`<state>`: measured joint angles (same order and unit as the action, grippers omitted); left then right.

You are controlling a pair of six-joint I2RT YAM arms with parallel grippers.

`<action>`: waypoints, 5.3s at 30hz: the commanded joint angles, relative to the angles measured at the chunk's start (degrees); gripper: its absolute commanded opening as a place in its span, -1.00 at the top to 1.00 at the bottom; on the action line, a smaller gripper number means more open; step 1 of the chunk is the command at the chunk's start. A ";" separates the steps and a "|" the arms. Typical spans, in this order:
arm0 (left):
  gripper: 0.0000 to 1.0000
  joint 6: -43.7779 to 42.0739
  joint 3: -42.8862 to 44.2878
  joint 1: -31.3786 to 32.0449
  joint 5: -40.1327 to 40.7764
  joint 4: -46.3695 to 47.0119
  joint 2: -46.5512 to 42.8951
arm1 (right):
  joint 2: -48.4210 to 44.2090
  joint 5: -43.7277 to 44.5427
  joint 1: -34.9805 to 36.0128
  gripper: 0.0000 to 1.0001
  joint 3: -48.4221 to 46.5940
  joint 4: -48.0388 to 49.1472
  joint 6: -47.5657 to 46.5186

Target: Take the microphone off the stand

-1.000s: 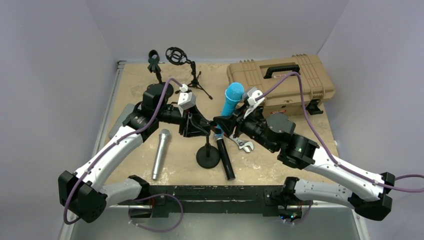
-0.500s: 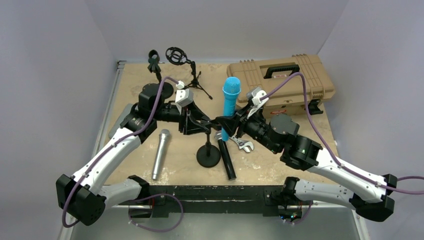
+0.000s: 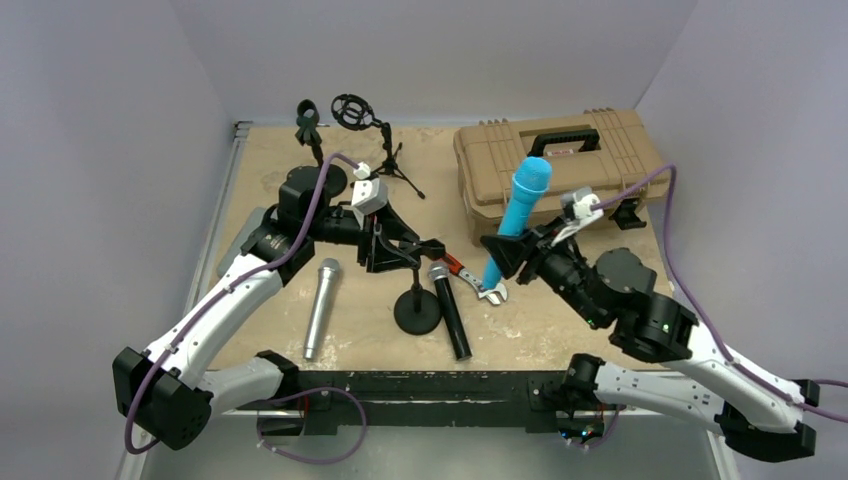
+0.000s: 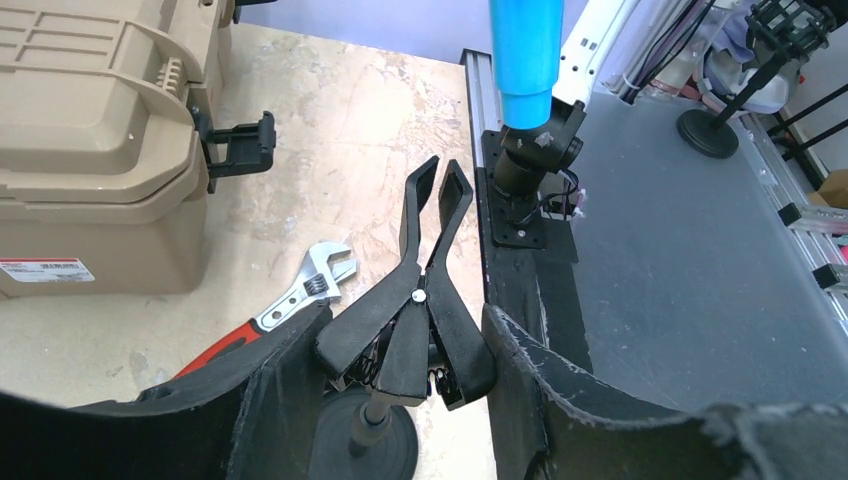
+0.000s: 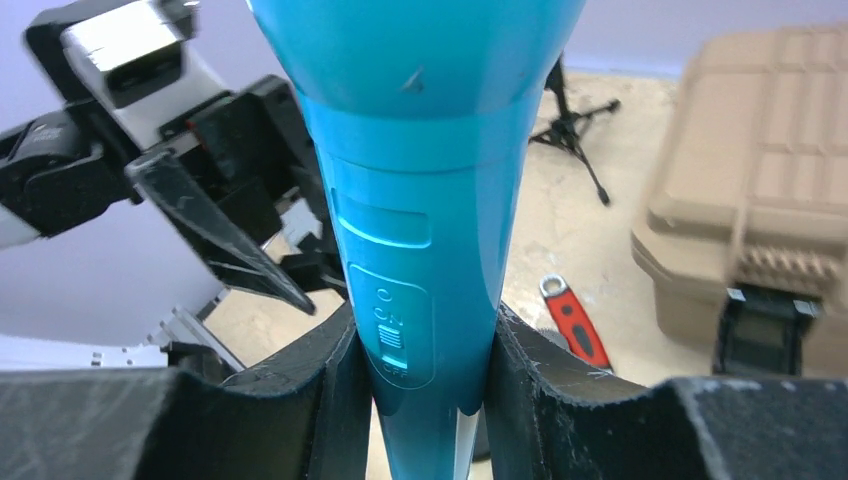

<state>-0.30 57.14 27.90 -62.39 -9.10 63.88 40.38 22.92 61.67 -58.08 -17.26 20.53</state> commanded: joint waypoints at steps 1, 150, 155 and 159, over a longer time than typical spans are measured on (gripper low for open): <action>-0.06 -1.31 2.23 0.13 -0.54 -1.17 0.51 | -2.94 9.39 0.12 1.00 3.87 -10.18 12.92; 0.25 39.92 -11.58 -31.72 18.67 -0.78 -5.81 | 12.09 -5.95 0.53 -0.80 11.52 1.75 16.27; 0.26 40.92 -14.85 -31.68 19.06 2.10 -4.03 | 12.59 -6.30 0.47 -0.80 11.85 1.99 16.40; 0.26 41.22 -16.96 -31.64 19.43 4.08 -2.61 | 12.75 -6.34 0.47 -0.80 11.85 1.85 16.62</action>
<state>43.62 43.13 -3.36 -45.74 -4.01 59.48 53.01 15.90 61.98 -46.37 -16.71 36.12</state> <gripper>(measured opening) 0.374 0.900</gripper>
